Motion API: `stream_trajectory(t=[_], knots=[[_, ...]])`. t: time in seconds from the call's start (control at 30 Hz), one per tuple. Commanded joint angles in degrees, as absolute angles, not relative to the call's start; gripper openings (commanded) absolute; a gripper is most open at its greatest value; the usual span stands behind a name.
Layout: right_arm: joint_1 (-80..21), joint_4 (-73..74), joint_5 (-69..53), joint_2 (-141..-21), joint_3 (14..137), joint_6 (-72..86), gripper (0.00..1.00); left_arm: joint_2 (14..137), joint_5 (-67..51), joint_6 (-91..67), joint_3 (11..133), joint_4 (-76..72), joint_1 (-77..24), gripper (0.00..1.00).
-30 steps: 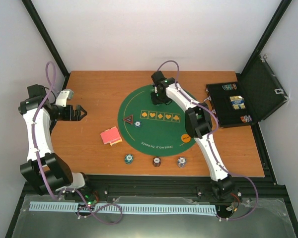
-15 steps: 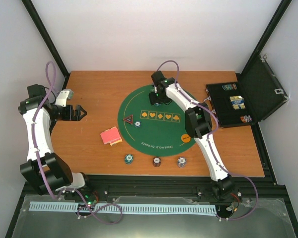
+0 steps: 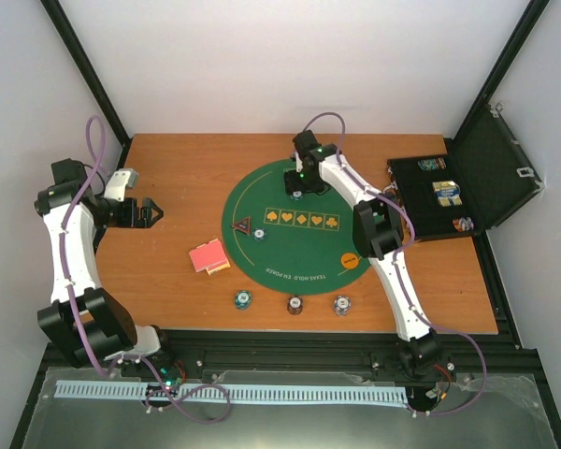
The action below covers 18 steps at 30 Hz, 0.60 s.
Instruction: Distribute texas hold em gaming equipment
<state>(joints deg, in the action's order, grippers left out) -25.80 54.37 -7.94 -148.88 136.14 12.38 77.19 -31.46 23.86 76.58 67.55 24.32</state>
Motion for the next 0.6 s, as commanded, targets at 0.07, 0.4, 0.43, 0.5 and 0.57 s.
stream_trajectory(t=[0.07,0.4,0.43,0.5,0.57], knots=[[-23.8,54.1,-9.8,-150.6,136.9,14.5,0.72,77.4,-31.2,24.8,79.3,67.7,24.1,1.0],[-22.2,52.0,-12.8,-152.8,141.7,15.6,0.72,77.5,-30.7,24.9,79.4,67.3,24.2,1.0],[-22.2,52.1,-13.0,-152.7,142.4,15.9,0.72,77.5,-30.7,24.9,79.4,67.2,24.2,1.0],[-22.2,52.7,-12.3,-151.9,143.2,16.3,0.72,77.6,-30.7,24.7,79.4,67.2,24.2,1.0],[-22.2,53.7,-10.7,-149.8,142.9,16.2,0.72,77.6,-30.5,24.5,79.6,67.3,24.2,1.0]])
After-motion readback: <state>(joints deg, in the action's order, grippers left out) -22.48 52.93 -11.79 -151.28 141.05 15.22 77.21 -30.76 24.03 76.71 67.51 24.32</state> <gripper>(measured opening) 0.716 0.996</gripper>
